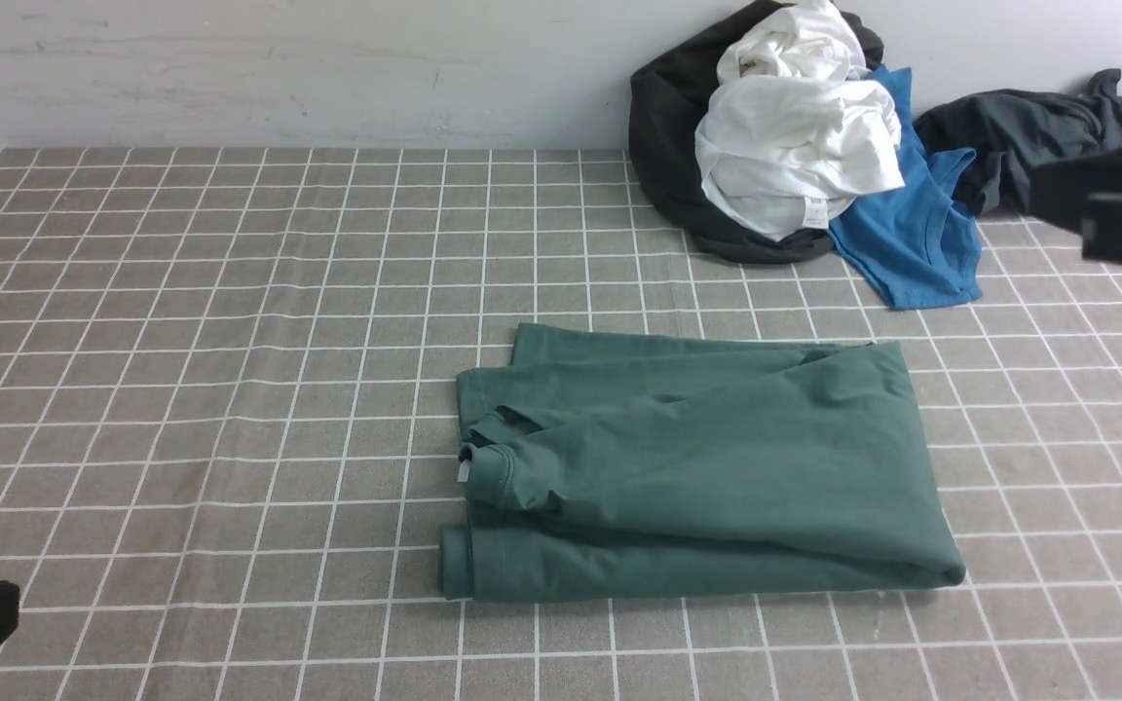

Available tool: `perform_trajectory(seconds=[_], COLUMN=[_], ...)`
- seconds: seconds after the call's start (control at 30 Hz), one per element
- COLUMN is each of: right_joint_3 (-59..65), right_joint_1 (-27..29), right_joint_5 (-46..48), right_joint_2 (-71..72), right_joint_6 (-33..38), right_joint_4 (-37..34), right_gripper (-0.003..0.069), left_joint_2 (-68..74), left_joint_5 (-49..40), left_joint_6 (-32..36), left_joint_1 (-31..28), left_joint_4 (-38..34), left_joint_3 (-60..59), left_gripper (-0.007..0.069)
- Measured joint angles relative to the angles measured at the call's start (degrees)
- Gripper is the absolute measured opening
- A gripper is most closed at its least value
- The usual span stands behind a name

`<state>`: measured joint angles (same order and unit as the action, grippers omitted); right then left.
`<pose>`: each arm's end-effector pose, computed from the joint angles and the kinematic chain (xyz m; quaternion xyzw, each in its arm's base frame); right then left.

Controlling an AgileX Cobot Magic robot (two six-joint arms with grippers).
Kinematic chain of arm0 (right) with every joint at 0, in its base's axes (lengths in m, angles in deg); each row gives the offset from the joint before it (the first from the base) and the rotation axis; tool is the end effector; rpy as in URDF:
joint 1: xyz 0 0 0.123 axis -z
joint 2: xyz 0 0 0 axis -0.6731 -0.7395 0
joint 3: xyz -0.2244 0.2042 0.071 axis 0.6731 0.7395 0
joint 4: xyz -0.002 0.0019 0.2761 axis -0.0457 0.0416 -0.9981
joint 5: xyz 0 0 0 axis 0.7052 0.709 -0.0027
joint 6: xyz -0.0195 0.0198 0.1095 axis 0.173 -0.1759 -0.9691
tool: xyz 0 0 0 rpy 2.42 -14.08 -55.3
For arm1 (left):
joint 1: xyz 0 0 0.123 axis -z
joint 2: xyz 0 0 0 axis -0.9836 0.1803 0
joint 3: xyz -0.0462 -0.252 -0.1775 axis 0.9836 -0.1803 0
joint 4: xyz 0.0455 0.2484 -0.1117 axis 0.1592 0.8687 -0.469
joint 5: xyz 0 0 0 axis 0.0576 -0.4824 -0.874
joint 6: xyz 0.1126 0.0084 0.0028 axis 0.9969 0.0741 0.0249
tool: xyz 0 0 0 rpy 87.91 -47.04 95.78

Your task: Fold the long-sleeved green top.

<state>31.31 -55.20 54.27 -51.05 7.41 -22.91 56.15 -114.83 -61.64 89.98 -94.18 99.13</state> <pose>0.2218 0.0748 0.3867 -0.1553 0.8514 0.1410 0.4807 0.0712 -0.0279 0.2865 0.1427 0.8126 -0.0825 0.5590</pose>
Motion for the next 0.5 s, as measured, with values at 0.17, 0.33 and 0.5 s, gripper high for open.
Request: perform_trajectory(seconds=[0.17,0.33,0.5], right_joint_3=[6.71,10.94,13.45], right_joint_1=[0.00,0.00,0.00], right_joint_5=[-4.93,-6.88,-6.87], right_joint_2=[10.57,21.50,27.87], right_joint_6=[3.04,3.57,3.59], right_joint_4=[-2.74,-2.93,-2.93], right_gripper=[-0.0008,-0.0013,-0.0014], left_joint_2=[-2.17,-2.22,-2.22], left_joint_5=[0.08,0.08,0.08], left_joint_6=[0.00,0.00,0.00], left_joint_1=[0.00,0.00,0.00], left_joint_4=[-0.05,-0.05,-0.05], left_joint_3=[-0.46,-0.46,-0.46], left_gripper=[-0.0007,-0.0007,-0.0007])
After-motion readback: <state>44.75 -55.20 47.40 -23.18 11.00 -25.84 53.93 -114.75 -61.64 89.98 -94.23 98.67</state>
